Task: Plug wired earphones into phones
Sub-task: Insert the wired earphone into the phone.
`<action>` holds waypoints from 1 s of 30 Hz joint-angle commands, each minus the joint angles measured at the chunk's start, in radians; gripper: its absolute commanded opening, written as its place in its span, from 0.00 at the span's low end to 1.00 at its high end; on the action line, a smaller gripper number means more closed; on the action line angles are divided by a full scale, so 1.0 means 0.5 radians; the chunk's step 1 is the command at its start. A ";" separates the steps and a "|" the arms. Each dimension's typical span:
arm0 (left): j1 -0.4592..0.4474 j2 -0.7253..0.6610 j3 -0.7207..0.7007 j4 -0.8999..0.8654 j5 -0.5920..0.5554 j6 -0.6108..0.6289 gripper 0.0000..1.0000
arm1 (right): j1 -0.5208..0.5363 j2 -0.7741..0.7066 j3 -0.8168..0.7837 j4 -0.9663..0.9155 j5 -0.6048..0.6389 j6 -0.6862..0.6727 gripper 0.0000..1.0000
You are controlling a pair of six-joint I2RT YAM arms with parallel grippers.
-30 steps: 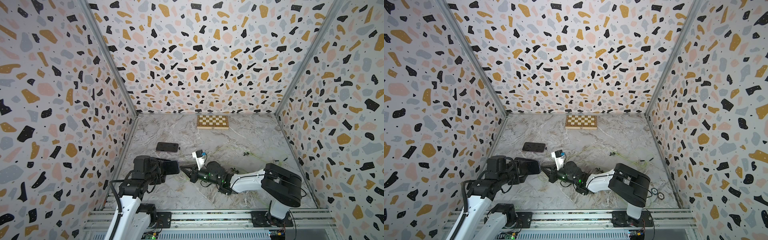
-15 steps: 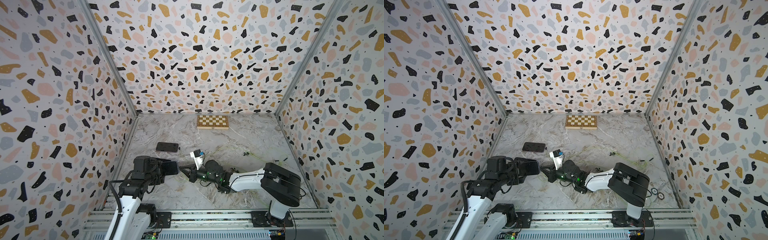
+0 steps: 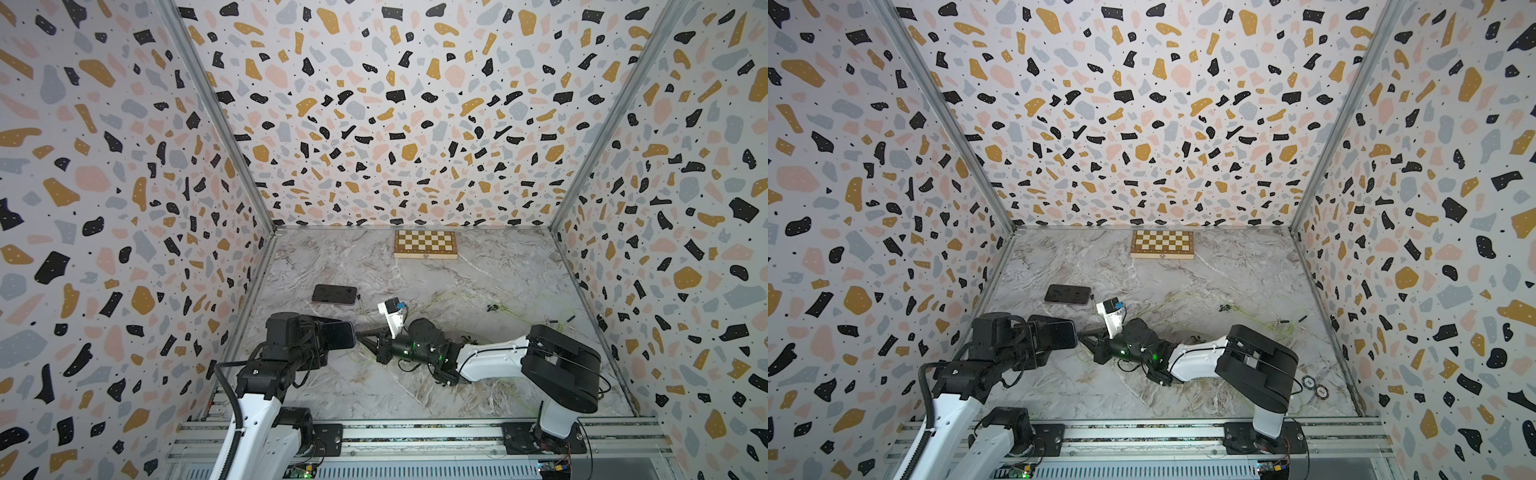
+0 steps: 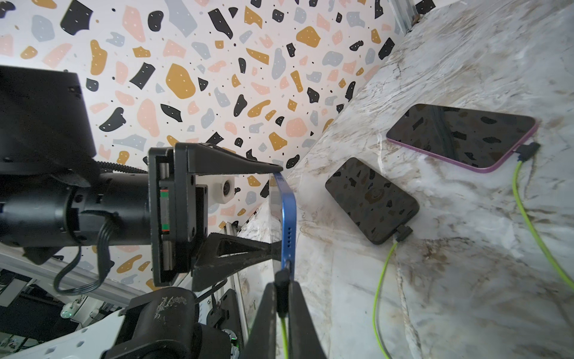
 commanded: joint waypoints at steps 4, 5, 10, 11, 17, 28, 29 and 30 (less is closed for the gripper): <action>-0.055 -0.023 0.057 0.106 0.258 0.023 0.59 | 0.021 -0.009 -0.004 0.168 -0.131 -0.027 0.00; -0.056 -0.024 0.059 0.105 0.258 0.023 0.58 | 0.020 -0.009 -0.006 0.163 -0.121 -0.026 0.00; -0.055 -0.023 0.063 0.114 0.266 0.023 0.58 | 0.019 -0.001 -0.009 0.175 -0.123 0.003 0.00; -0.057 -0.022 0.063 0.112 0.266 0.022 0.58 | 0.019 0.003 -0.008 0.185 -0.131 0.011 0.00; -0.062 -0.023 0.075 0.106 0.264 0.026 0.58 | 0.021 -0.009 0.039 -0.008 -0.051 -0.036 0.00; -0.072 -0.025 0.081 0.118 0.266 0.014 0.58 | 0.044 -0.016 0.111 -0.151 0.026 -0.095 0.00; -0.071 -0.024 0.080 0.123 0.263 0.017 0.58 | 0.042 -0.014 0.098 -0.094 -0.008 -0.085 0.00; -0.072 -0.023 0.076 0.126 0.264 0.017 0.58 | 0.043 -0.016 0.081 -0.034 -0.034 -0.068 0.00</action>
